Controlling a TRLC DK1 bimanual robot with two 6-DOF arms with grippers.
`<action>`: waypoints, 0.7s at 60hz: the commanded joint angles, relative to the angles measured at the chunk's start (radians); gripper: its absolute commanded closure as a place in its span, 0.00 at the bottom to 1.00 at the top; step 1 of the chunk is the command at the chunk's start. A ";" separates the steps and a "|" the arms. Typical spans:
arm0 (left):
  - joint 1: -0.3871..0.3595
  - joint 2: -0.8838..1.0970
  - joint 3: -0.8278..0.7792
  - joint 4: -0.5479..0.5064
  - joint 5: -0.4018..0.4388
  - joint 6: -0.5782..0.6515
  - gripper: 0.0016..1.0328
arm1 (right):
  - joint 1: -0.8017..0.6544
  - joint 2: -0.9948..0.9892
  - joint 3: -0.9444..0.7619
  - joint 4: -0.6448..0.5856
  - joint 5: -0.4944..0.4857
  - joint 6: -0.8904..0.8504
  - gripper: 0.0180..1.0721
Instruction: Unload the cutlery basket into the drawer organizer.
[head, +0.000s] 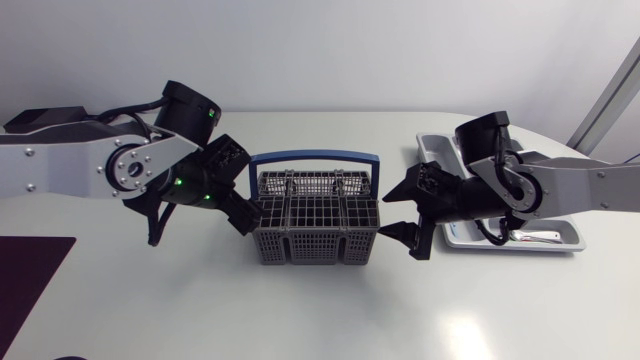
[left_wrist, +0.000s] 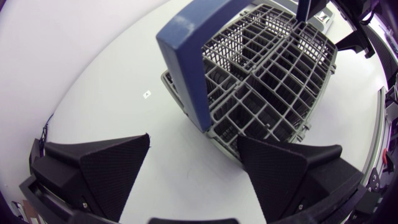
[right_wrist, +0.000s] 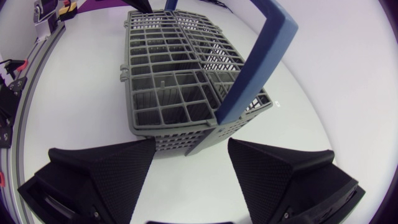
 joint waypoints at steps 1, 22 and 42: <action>-0.024 0.040 0.011 0.004 0.014 0.000 0.05 | 0.007 0.033 0.010 0.023 -0.002 0.027 0.20; 0.012 -0.018 -0.021 0.004 0.014 0.004 0.04 | 0.008 0.009 -0.015 0.035 0.012 0.036 0.18; 0.021 -0.079 -0.055 0.004 0.014 -0.001 0.04 | 0.008 -0.068 -0.069 0.035 0.038 0.037 0.14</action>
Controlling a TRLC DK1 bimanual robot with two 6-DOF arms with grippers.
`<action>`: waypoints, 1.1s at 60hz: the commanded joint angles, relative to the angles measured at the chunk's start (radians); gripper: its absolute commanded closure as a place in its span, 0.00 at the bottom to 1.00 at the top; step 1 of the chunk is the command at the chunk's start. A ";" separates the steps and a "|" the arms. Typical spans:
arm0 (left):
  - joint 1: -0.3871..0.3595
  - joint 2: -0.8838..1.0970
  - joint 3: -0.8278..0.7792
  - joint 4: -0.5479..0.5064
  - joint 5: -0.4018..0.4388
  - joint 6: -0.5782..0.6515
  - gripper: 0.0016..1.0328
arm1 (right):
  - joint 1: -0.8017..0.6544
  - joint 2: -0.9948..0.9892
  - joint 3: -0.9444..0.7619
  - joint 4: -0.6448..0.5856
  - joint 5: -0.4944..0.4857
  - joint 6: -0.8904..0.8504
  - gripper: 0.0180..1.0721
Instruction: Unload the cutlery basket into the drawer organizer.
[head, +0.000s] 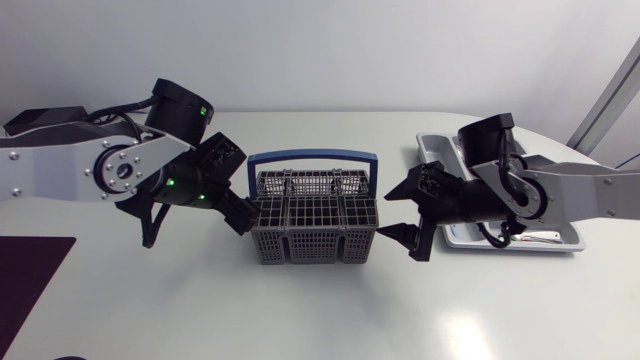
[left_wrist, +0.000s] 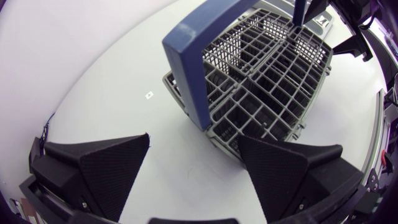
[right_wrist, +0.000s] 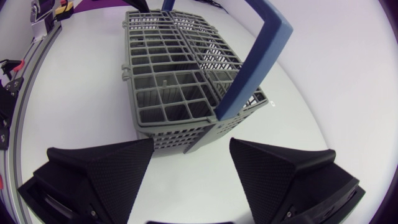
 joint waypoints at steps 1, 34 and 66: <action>0.007 -0.040 -0.035 0.000 0.009 -0.001 0.04 | 0.007 -0.035 -0.037 0.003 0.010 0.023 0.14; 0.128 -0.351 -0.116 0.028 0.087 -0.041 0.04 | -0.099 -0.235 -0.077 -0.062 0.009 0.024 0.04; 0.300 -0.603 -0.205 -0.052 0.184 -0.005 0.04 | -0.279 -0.485 -0.150 -0.111 -0.011 0.107 0.04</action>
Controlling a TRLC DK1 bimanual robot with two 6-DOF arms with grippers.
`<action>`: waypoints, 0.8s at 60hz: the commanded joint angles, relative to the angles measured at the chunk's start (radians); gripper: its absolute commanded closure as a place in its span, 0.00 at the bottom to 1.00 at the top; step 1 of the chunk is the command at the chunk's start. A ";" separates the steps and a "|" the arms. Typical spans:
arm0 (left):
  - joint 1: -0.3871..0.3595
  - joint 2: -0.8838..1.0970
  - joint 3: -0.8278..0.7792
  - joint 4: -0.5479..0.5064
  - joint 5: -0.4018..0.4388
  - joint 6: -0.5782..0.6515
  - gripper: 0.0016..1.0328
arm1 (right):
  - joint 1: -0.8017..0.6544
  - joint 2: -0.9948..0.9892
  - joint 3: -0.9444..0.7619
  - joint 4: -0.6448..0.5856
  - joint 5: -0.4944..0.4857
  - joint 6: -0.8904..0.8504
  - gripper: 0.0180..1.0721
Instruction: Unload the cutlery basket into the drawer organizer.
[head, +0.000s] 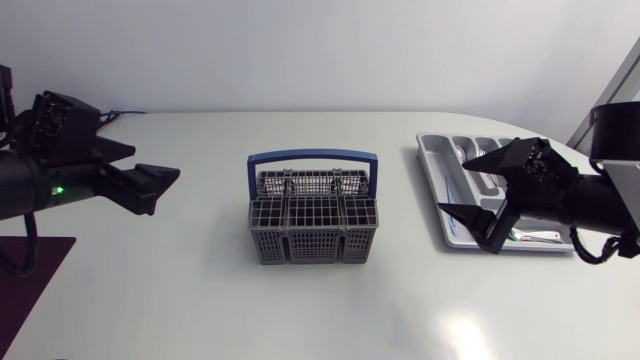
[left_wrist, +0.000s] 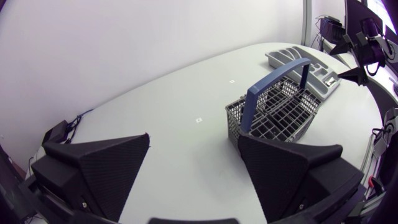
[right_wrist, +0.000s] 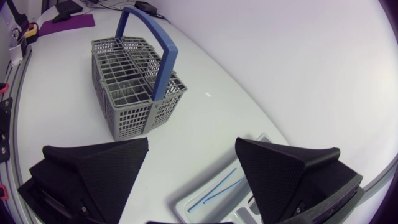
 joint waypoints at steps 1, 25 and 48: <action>0.014 -0.052 -0.048 -0.009 0.018 0.025 0.04 | -0.027 -0.043 -0.038 -0.012 -0.006 0.045 0.04; 0.076 -0.241 -0.159 0.054 0.004 0.041 0.04 | -0.098 -0.244 -0.095 0.026 0.023 0.209 0.04; 0.103 -0.426 -0.269 0.100 -0.036 0.051 0.04 | -0.064 -0.442 -0.211 0.109 0.193 0.322 0.04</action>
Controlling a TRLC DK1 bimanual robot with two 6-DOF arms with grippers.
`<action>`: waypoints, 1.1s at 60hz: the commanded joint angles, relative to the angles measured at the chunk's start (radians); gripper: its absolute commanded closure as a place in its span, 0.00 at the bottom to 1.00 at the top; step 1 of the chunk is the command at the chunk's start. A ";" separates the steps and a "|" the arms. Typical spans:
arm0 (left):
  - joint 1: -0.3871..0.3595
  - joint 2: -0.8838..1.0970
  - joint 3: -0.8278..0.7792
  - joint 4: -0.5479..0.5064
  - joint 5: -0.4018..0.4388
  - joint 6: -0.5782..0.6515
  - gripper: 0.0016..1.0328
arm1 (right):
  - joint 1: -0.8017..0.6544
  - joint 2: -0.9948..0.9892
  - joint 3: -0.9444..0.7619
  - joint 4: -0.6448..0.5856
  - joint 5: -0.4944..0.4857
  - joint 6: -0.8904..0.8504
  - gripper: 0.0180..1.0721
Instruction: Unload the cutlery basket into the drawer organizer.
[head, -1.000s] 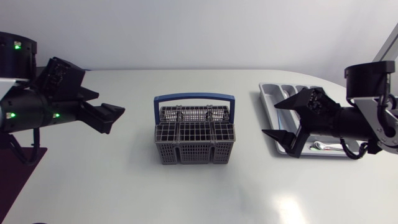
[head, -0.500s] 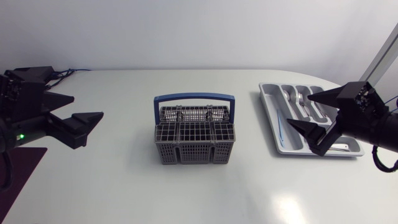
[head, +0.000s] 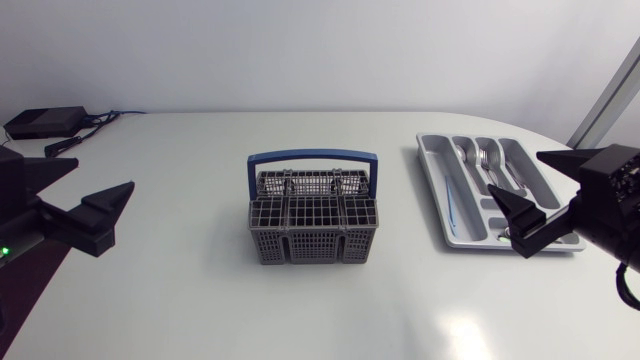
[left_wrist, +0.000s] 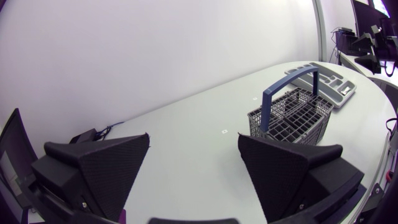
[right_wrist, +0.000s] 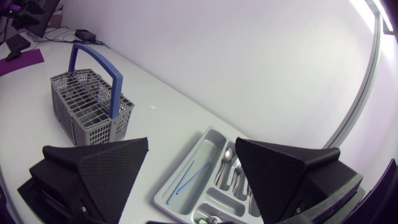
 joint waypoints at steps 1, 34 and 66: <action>0.007 -0.051 -0.042 0.029 -0.001 0.022 0.04 | 0.006 -0.038 -0.040 0.010 0.009 0.046 0.04; 0.043 -0.284 -0.287 0.174 -0.033 -0.142 0.04 | 0.034 -0.331 -0.246 0.056 0.138 0.272 0.04; 0.054 -0.487 -0.527 0.293 -0.071 -0.334 0.04 | 0.069 -0.595 -0.449 0.084 0.296 0.521 0.04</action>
